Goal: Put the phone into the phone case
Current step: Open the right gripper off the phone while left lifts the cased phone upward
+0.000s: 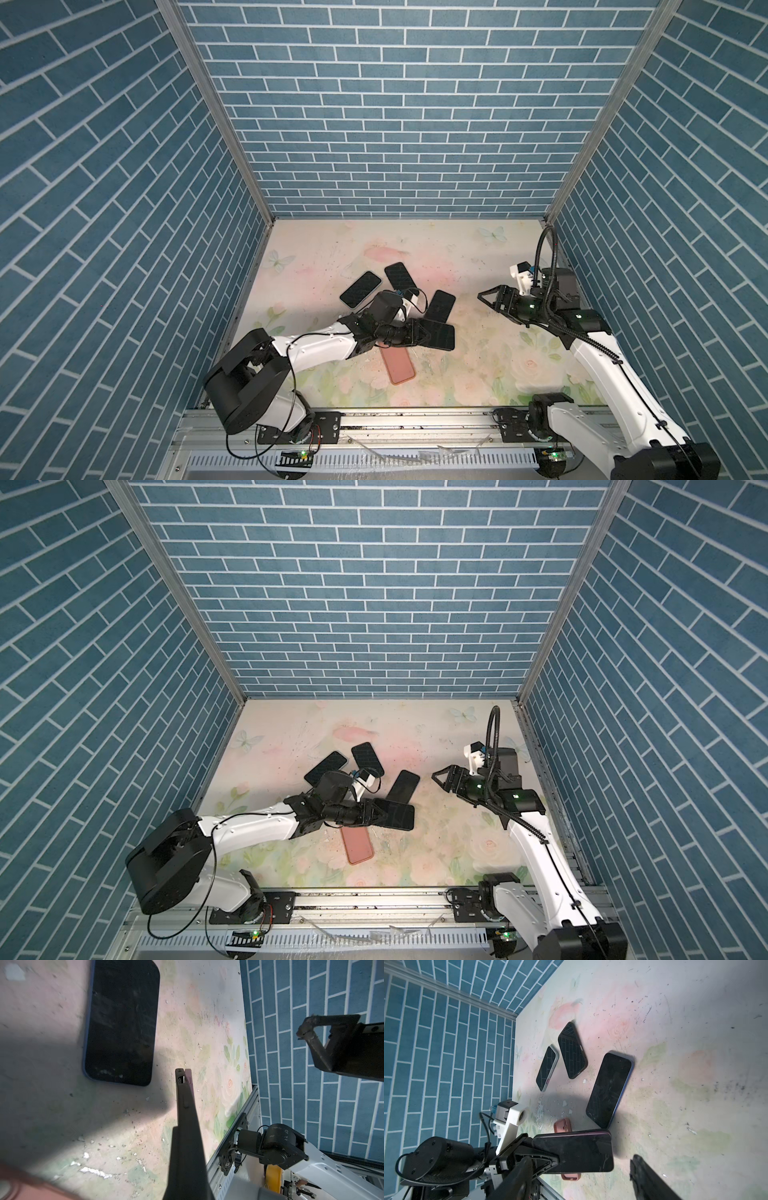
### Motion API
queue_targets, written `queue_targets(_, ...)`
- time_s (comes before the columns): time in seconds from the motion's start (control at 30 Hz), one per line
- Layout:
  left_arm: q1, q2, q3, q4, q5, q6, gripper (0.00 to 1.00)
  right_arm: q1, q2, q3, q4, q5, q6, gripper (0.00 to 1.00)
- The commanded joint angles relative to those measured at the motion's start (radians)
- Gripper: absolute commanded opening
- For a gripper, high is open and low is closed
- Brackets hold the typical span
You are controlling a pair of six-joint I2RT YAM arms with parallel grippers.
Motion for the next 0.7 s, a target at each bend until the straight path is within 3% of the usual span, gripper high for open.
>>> queue_targets(0.0, 0.057, -0.035, 0.103, -0.084, 0.103, 0.109, 0.00, -0.050, -0.006, 0.057, -0.031, -0.088, -0.030, 0.74)
queue_targets(0.27, 0.155, 0.025, 0.254, -0.039, 0.335, 0.110, 0.00, -0.109, -0.004, 0.018, 0.248, -0.346, 0.108, 0.73)
queue_targets(0.47, 0.189, 0.092, 0.374, 0.013, 0.554, 0.094, 0.00, -0.110, -0.012, 0.002, 0.442, -0.463, 0.169, 0.71)
queue_targets(0.67, 0.238, 0.136, 0.389, 0.313, 0.675, -0.129, 0.00, -0.110, 0.008, -0.002, 0.574, -0.514, 0.243, 0.65)
